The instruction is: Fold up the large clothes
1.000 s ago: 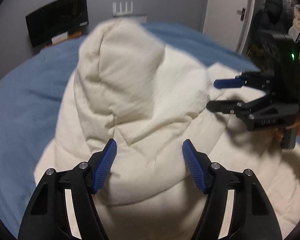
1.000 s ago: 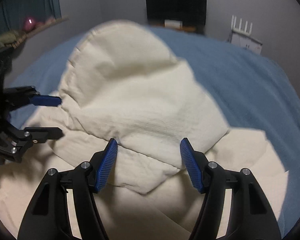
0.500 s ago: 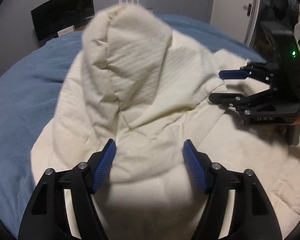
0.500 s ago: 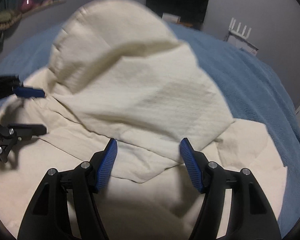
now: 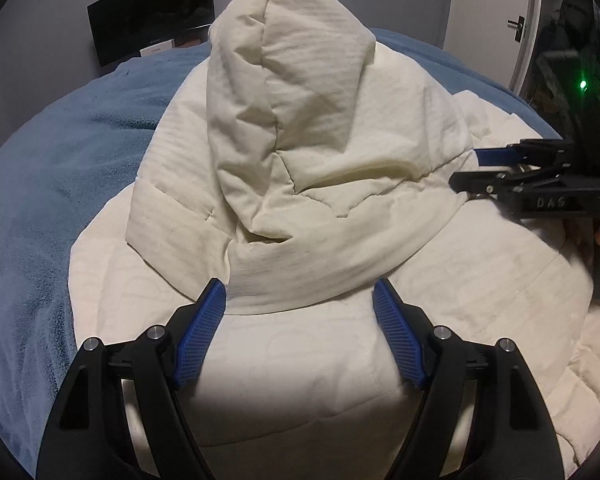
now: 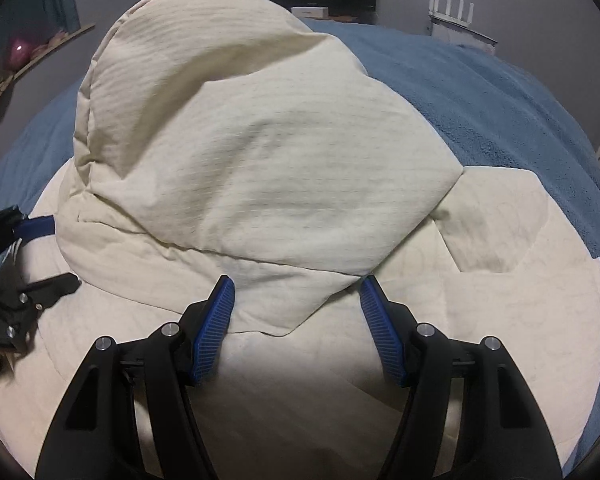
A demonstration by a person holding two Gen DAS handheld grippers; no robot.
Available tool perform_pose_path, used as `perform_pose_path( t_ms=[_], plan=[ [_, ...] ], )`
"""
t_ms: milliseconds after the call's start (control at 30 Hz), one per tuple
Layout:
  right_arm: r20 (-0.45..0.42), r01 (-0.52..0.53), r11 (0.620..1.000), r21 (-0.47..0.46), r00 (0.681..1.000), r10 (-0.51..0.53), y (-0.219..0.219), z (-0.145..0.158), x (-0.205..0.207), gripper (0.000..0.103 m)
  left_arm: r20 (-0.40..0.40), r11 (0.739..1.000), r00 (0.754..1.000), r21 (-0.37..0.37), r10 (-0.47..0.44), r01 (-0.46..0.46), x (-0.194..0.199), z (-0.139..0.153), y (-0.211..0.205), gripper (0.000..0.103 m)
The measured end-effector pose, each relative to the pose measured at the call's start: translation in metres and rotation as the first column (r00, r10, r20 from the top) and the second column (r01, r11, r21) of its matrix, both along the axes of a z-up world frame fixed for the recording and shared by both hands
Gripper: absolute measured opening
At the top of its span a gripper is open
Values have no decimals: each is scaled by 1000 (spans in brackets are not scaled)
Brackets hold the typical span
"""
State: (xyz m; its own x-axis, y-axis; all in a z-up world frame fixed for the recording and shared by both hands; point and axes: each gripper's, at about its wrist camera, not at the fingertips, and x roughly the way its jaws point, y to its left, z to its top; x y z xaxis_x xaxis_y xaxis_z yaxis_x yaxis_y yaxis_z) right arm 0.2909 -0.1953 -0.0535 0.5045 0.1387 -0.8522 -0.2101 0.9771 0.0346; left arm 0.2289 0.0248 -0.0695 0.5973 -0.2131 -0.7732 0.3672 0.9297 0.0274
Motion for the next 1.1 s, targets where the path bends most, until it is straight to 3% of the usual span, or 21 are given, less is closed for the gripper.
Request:
perform_pose_path(
  t_ms=[167, 300, 500, 667, 700, 733, 800, 833, 867, 900, 1100],
  plan=[
    [52, -7, 1000, -13, 999, 8, -9, 28, -18, 62, 11, 1000, 1000, -3, 1, -1, 1, -3, -1, 74],
    [92, 19, 999, -33, 996, -16, -41, 50, -52, 62, 16, 1000, 1000, -9, 1, -1, 2, -7, -3, 74],
    [10, 203, 978, 47, 979, -203, -115, 45, -101, 65, 23, 1000, 1000, -13, 3, -3, 0, -8, -3, 74],
    [-52, 259, 956, 139, 966, -254, -133, 27, -117, 63, 29, 1000, 1000, -13, 5, -4, -1, -9, -2, 74],
    [-60, 254, 955, 153, 967, -248, -129, 23, -116, 56, 31, 1000, 1000, -13, 5, -5, -2, -9, -2, 74],
    [-55, 236, 960, 151, 972, -230, -125, 23, -116, 42, 35, 1000, 999, -11, 7, -7, -2, -8, -2, 74],
    [-6, 191, 977, 93, 982, -191, -113, 29, -118, 22, 50, 1000, 999, -6, 12, -11, -5, -6, -3, 74],
    [44, 171, 984, 46, 984, -173, -108, 37, -120, 5, 53, 1000, 999, -2, 13, -12, -5, -6, -3, 74],
    [75, 188, 982, -10, 980, -187, -107, 42, -121, 5, 54, 1000, 998, -3, 13, -13, -6, -6, -3, 74],
    [81, 201, 980, -8, 977, -199, -110, 43, -121, 5, 54, 1000, 998, -2, 14, -14, -5, -7, -3, 74],
    [10, 200, 979, -27, 980, -200, -116, 11, -118, 9, 61, 1000, 998, -3, 12, -12, -7, -8, -1, 75]
  ],
)
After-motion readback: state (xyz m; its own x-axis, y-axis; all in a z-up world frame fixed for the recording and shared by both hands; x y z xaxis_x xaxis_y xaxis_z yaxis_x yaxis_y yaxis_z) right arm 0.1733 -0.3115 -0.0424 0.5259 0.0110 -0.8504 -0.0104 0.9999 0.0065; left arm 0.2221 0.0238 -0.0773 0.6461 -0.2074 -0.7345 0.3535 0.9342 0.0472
